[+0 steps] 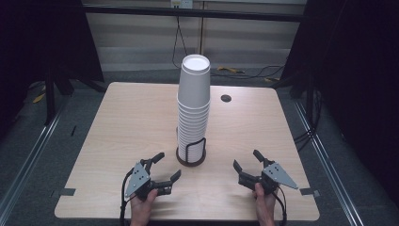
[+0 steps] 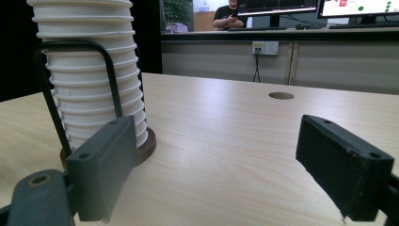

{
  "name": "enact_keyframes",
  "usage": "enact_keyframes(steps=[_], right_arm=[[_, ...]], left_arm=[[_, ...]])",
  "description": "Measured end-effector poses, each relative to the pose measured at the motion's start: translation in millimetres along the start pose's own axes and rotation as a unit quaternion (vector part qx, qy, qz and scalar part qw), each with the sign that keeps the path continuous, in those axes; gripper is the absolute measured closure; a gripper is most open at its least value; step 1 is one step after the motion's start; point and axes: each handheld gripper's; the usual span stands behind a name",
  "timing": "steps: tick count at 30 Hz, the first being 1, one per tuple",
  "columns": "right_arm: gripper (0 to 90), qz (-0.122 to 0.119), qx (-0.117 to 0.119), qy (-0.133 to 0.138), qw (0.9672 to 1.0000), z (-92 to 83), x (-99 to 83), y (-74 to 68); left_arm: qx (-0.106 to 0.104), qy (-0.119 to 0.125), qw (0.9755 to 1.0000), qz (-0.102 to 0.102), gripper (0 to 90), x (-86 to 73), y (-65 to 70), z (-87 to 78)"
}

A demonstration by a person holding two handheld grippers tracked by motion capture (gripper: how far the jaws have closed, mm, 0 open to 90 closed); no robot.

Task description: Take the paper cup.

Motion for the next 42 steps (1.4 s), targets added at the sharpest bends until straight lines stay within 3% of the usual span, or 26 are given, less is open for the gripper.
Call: enact_keyframes(steps=[6, 9, 23, 32, 42], right_arm=[[13.0, 0.004, 0.013, -0.004, 0.9999, 1.6, 1.7, -1.7], [13.0, 0.02, 0.02, -0.011, 0.9996, 4.1, 10.5, -2.4], [13.8, 0.018, 0.06, -0.022, 0.9978, 19.8, 39.2, -7.7], [13.8, 0.034, 0.087, -0.02, 0.9954, 30.5, 54.4, -11.8], [13.6, 0.033, 0.109, -0.013, 0.9934, 40.8, 70.0, -15.3]], left_arm=[[0.0, 0.0, 1.0, 0.001, 15.7, 0.0, 0.0, -0.1], [0.0, 0.0, 1.0, 0.001, 15.7, 0.0, 0.0, -0.2], [0.0, 0.0, 1.0, 0.0, 15.7, 0.0, 0.1, -0.1], [-0.001, 0.001, 1.0, 0.0, 15.7, 0.0, 0.1, -0.1], [0.0, 0.001, 1.0, 0.0, 15.6, 0.0, 0.1, -0.1]])
Point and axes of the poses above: each handheld gripper's, and its own axes: z roughly forward along the jaws, x roughly out of its top, y roughly to its right, and after that the axes turned 13 degrees about y, right-handed
